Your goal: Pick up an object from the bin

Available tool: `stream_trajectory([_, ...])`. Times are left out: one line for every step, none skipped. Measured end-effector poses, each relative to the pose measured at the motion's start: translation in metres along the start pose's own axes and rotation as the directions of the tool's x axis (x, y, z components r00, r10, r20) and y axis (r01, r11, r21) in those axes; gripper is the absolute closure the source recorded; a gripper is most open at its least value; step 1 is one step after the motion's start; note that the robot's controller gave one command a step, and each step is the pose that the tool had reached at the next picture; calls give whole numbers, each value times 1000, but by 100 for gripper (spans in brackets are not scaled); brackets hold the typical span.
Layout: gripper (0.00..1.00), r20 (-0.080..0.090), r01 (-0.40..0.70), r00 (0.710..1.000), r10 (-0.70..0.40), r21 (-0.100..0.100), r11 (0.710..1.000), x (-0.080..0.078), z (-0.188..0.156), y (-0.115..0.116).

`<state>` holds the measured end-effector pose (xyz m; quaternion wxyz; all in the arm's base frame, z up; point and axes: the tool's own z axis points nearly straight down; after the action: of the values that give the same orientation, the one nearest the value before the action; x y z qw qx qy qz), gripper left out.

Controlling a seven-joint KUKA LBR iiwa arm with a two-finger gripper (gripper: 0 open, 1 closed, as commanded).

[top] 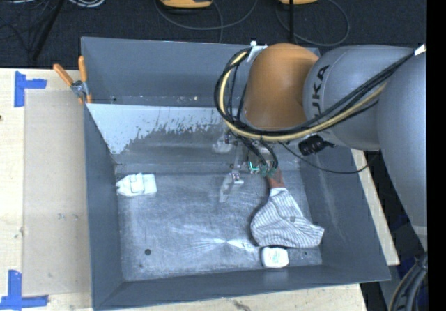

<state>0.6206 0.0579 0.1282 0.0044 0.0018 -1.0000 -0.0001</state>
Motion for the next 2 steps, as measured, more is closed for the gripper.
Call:
stream_trajectory([0,8,-1,1000,1,0,1000,-2,-5,0])
stream_trajectory([0,8,60,998,-60,-1,998,28,-1,-48])
